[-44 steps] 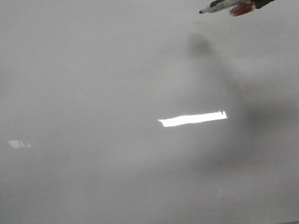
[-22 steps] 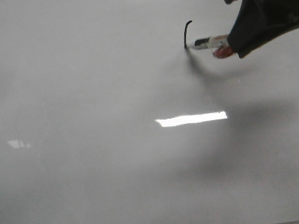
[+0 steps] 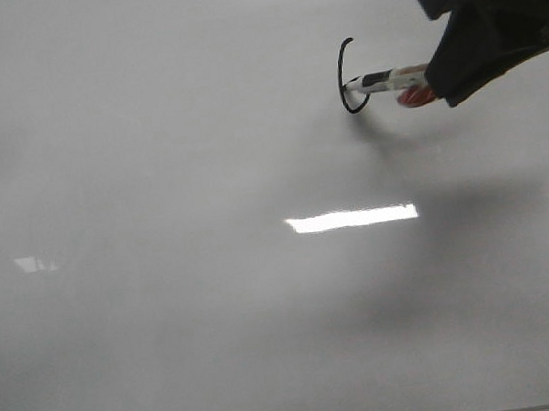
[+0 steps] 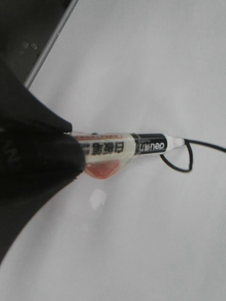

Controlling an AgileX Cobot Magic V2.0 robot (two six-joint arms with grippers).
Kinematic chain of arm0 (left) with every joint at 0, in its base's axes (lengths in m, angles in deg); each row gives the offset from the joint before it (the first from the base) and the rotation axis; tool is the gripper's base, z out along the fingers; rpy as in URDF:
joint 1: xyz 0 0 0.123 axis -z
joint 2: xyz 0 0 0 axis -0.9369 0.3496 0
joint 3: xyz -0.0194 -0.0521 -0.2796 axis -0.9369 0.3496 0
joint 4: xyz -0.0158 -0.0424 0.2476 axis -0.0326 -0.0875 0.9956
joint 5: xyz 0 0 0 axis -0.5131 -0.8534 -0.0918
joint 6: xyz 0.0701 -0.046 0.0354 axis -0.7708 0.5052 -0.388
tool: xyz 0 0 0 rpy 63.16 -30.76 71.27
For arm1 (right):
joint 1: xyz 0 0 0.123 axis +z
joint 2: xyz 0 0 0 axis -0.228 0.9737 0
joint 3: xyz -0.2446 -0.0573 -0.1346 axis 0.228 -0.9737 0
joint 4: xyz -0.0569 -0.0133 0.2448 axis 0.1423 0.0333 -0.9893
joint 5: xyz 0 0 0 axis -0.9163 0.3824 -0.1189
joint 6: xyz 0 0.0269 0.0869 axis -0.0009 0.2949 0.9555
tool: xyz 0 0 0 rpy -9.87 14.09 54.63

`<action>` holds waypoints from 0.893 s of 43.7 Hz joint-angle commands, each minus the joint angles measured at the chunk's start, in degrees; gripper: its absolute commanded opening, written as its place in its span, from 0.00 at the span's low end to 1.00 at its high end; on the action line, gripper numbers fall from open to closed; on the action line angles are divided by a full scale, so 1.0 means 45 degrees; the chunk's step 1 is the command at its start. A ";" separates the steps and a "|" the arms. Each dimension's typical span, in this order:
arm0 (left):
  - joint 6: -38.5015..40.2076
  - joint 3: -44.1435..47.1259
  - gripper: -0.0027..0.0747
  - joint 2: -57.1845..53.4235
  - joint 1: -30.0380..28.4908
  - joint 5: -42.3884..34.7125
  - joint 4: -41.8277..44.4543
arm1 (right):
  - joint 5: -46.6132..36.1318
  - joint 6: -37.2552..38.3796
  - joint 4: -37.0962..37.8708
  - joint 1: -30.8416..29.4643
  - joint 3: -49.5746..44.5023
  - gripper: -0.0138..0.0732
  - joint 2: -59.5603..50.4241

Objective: Write number 6 on whiteboard

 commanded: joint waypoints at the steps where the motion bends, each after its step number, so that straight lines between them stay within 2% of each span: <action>1: 0.0081 -0.0312 0.65 -0.0136 -0.0051 -0.0919 -0.0291 | -0.0672 -0.0011 0.0031 0.0103 0.0395 0.09 -0.0499; 7: -0.0492 -0.0312 0.65 -0.0136 -0.0028 -0.0733 -0.0345 | 0.0330 -0.0576 0.0031 0.0800 0.0328 0.09 -0.2262; 13: -0.3291 -0.0392 0.65 0.0164 0.0169 -0.0119 -0.2118 | 0.1786 -0.3230 0.0031 0.1857 0.0328 0.09 -0.3693; 16: -0.4582 -0.0513 0.65 0.0448 0.0692 0.0376 -0.2878 | 0.2764 -0.4504 0.0031 0.2341 0.0353 0.09 -0.4117; 20: -0.5356 -0.0781 0.65 0.0859 0.1874 0.0641 -0.2993 | 0.3937 -0.5492 0.0031 0.2896 0.0353 0.09 -0.4607; 29: -0.6957 -0.1489 0.65 0.1988 0.4510 0.0210 -0.2993 | 0.5374 -0.5583 0.0031 0.3458 0.0353 0.09 -0.4821; 39: -0.7729 -0.2365 0.65 0.3925 0.6706 -0.0519 -0.2993 | 0.5417 -0.5583 0.0002 0.3458 0.0353 0.09 -0.4792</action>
